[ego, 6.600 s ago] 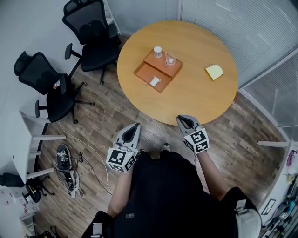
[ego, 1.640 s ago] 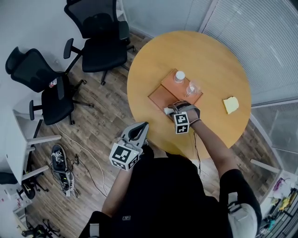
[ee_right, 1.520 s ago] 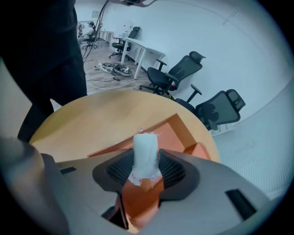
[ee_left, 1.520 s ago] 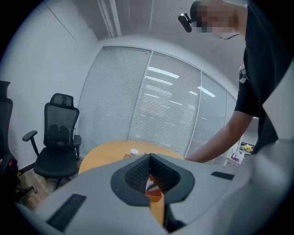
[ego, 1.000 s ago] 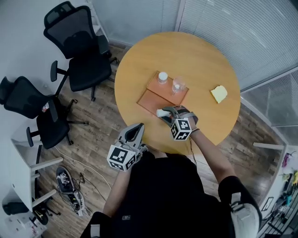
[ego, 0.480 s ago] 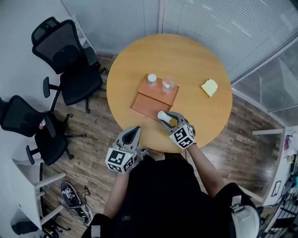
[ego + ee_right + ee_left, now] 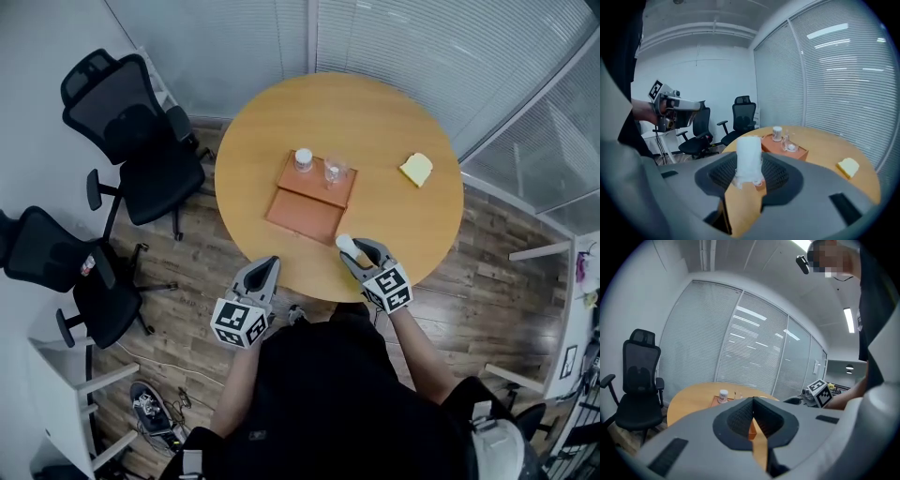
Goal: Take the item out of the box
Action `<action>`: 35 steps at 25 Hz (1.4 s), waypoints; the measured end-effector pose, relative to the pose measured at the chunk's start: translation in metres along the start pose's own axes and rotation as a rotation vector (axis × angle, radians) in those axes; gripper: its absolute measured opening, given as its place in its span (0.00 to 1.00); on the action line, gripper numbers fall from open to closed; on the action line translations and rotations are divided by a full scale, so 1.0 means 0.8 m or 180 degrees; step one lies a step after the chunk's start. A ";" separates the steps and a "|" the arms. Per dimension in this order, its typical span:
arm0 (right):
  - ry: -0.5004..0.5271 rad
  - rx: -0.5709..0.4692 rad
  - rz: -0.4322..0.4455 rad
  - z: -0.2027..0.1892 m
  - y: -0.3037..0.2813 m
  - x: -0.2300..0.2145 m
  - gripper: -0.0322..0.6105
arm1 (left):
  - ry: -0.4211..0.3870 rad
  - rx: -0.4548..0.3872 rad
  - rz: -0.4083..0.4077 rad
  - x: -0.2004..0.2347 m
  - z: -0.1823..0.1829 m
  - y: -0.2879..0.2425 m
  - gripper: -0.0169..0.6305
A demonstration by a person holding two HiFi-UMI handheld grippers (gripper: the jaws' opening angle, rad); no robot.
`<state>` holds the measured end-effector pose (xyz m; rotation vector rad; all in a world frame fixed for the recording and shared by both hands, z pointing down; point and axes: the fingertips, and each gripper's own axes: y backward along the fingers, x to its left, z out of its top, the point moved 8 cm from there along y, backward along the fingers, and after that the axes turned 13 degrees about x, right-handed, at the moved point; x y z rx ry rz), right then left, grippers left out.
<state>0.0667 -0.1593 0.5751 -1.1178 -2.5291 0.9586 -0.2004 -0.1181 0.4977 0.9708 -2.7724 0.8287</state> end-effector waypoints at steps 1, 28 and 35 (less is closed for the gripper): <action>-0.0042 -0.0032 0.0007 0.000 0.005 0.004 0.30 | -0.0005 0.0012 -0.0007 0.002 -0.003 0.003 0.04; 0.0023 -0.0031 0.0074 0.035 0.009 0.085 0.30 | -0.0386 0.0219 -0.0243 0.002 -0.040 0.054 0.04; 0.0153 -0.0036 0.0150 0.057 -0.009 0.106 0.30 | -0.0366 0.0269 -0.0271 0.016 -0.051 0.061 0.04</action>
